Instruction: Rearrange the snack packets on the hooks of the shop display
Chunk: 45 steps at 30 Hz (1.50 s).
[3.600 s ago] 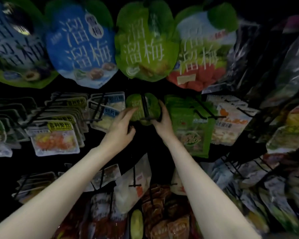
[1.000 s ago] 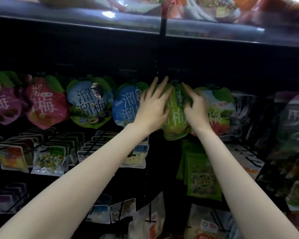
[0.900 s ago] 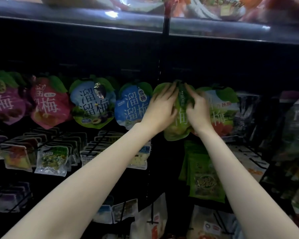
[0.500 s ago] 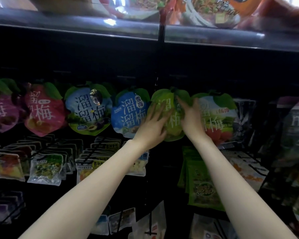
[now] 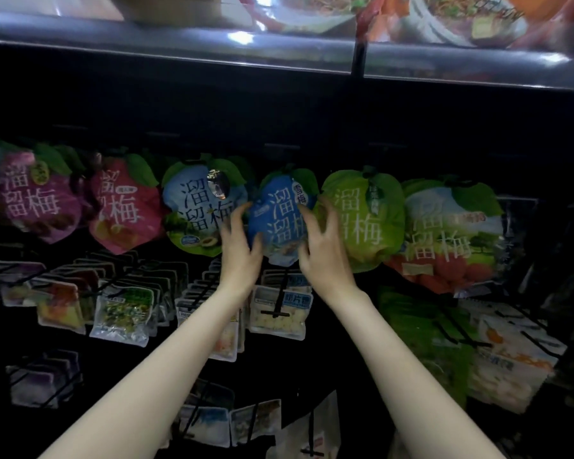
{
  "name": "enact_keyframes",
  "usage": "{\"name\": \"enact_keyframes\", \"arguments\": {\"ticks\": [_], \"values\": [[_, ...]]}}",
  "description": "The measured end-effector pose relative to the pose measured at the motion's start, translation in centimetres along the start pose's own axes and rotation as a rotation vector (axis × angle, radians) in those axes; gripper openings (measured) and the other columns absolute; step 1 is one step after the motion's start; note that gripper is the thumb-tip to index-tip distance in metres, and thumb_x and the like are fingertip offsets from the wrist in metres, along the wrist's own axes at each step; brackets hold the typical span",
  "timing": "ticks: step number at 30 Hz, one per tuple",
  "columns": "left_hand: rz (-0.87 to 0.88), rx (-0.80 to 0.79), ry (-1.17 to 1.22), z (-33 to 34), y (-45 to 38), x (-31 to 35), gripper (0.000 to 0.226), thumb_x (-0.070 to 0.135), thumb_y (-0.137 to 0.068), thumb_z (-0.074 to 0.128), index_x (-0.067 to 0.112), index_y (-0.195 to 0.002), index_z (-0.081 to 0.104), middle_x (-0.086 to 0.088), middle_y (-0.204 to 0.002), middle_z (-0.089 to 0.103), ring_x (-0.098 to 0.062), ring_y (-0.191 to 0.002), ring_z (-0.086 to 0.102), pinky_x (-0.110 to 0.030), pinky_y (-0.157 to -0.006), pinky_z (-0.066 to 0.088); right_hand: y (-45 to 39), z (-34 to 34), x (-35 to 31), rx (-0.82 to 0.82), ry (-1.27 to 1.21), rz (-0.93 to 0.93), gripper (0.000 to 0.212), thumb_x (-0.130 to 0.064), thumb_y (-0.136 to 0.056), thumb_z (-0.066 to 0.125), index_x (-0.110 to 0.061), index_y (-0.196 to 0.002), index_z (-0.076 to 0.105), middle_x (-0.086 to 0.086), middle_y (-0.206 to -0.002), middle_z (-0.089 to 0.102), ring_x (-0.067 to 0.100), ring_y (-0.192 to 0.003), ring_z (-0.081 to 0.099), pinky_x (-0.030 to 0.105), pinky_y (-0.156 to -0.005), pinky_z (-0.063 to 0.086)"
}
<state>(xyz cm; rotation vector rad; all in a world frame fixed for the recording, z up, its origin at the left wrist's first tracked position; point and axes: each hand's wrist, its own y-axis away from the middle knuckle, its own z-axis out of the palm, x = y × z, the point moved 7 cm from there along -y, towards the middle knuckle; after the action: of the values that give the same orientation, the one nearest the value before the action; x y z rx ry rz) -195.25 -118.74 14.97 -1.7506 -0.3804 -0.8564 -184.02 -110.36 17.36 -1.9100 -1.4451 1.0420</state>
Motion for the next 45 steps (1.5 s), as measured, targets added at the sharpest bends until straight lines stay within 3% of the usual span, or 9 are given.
{"name": "enact_keyframes", "arguments": {"ticks": [5, 9, 16, 19, 22, 27, 30, 36, 45], "values": [[-0.12, -0.003, 0.036, -1.1, -1.4, -1.9, 0.048, 0.001, -0.092, 0.05, 0.017, -0.135, 0.035, 0.004, -0.102, 0.054, -0.003, -0.086, 0.054, -0.021, -0.074, 0.045, -1.1, 2.2, 0.5, 0.001, 0.116, 0.042, 0.057, -0.009, -0.087, 0.057, -0.012, -0.14, 0.037, 0.019, -0.149, 0.017, 0.036, -0.137, 0.019, 0.047, -0.112, 0.026], [-0.281, 0.052, 0.014, -3.5, -3.3, -4.3, 0.042, -0.004, -0.09, 0.043, 0.012, -0.128, 0.037, -0.001, -0.085, 0.053, -0.021, -0.086, 0.054, -0.032, -0.075, 0.043, -0.9, 4.2, 1.1, -0.077, 0.325, 0.126, 0.061, -0.036, -0.09, 0.056, -0.017, -0.143, 0.031, 0.017, -0.152, 0.012, 0.038, -0.137, 0.012, 0.05, -0.109, 0.018], [-0.096, 0.086, -0.12, -11.3, -0.7, -5.9, 0.039, -0.002, -0.088, 0.048, 0.01, -0.125, 0.044, -0.001, -0.109, 0.054, -0.011, -0.097, 0.051, -0.017, -0.079, 0.038, -1.0, 5.8, -4.8, 0.049, 0.119, 0.044, 0.042, -0.015, -0.09, 0.056, -0.008, -0.131, 0.047, 0.018, -0.142, 0.029, 0.033, -0.132, 0.025, 0.043, -0.107, 0.028], [-0.223, 0.213, -0.196, -16.6, -0.1, -9.9, 0.039, 0.0, -0.089, 0.045, 0.008, -0.127, 0.043, -0.007, -0.12, 0.052, -0.02, -0.106, 0.05, -0.023, -0.084, 0.036, 0.3, 10.1, -7.3, -0.16, -0.056, 0.105, 0.04, -0.016, -0.094, 0.05, -0.013, -0.134, 0.042, 0.01, -0.14, 0.029, 0.024, -0.131, 0.031, 0.032, -0.106, 0.033], [-0.312, 0.02, -0.269, -18.4, -0.1, -13.1, 0.039, 0.003, -0.093, 0.045, 0.012, -0.13, 0.04, -0.008, -0.127, 0.045, -0.021, -0.11, 0.048, -0.029, -0.082, 0.037, 1.7, 15.3, -6.8, -0.411, -0.217, 0.411, 0.061, -0.025, -0.094, 0.053, -0.017, -0.145, 0.021, 0.005, -0.15, 0.017, 0.024, -0.137, 0.026, 0.031, -0.108, 0.027], [-0.19, -0.219, -0.232, -18.9, -0.7, -14.6, 0.051, 0.001, -0.092, 0.045, 0.02, -0.138, 0.034, -0.007, -0.128, 0.049, -0.021, -0.115, 0.048, -0.029, -0.085, 0.04, 0.2, 19.5, -5.1, -0.056, -0.842, 0.96, 0.102, -0.029, -0.077, 0.075, -0.019, -0.149, 0.003, 0.005, -0.151, 0.029, 0.023, -0.136, 0.033, 0.042, -0.112, 0.03], [-0.167, -0.367, -0.242, -19.1, -1.0, -15.1, 0.053, 0.003, -0.094, 0.044, 0.023, -0.141, 0.033, -0.007, -0.131, 0.045, -0.023, -0.119, 0.045, -0.032, -0.091, 0.041, -1.0, 20.5, -5.8, 0.031, -0.856, 1.052, 0.109, -0.03, -0.073, 0.079, -0.017, -0.15, 0.002, 0.004, -0.151, 0.028, 0.024, -0.136, 0.031, 0.038, -0.112, 0.029], [-0.091, -0.289, -0.298, -20.4, -1.5, -14.5, 0.05, 0.002, -0.09, 0.045, 0.019, -0.137, 0.042, -0.013, -0.119, 0.042, -0.03, -0.112, 0.04, -0.043, -0.096, 0.038, -1.1, 20.7, -7.0, 0.184, -0.874, 1.15, 0.104, -0.025, -0.069, 0.082, -0.013, -0.147, 0.015, 0.007, -0.144, 0.039, 0.025, -0.13, 0.04, 0.041, -0.11, 0.033], [0.054, -0.241, -0.508, -20.8, -1.9, -12.2, 0.052, 0.006, -0.088, 0.05, 0.023, -0.136, 0.044, -0.012, -0.146, 0.023, -0.032, -0.131, 0.019, -0.047, -0.104, 0.025, 1.1, 19.5, -7.5, 0.423, -0.796, 1.199, 0.055, -0.007, -0.079, 0.072, -0.012, -0.128, 0.048, 0.007, -0.126, 0.056, 0.023, -0.115, 0.053, 0.038, -0.1, 0.045]]}}
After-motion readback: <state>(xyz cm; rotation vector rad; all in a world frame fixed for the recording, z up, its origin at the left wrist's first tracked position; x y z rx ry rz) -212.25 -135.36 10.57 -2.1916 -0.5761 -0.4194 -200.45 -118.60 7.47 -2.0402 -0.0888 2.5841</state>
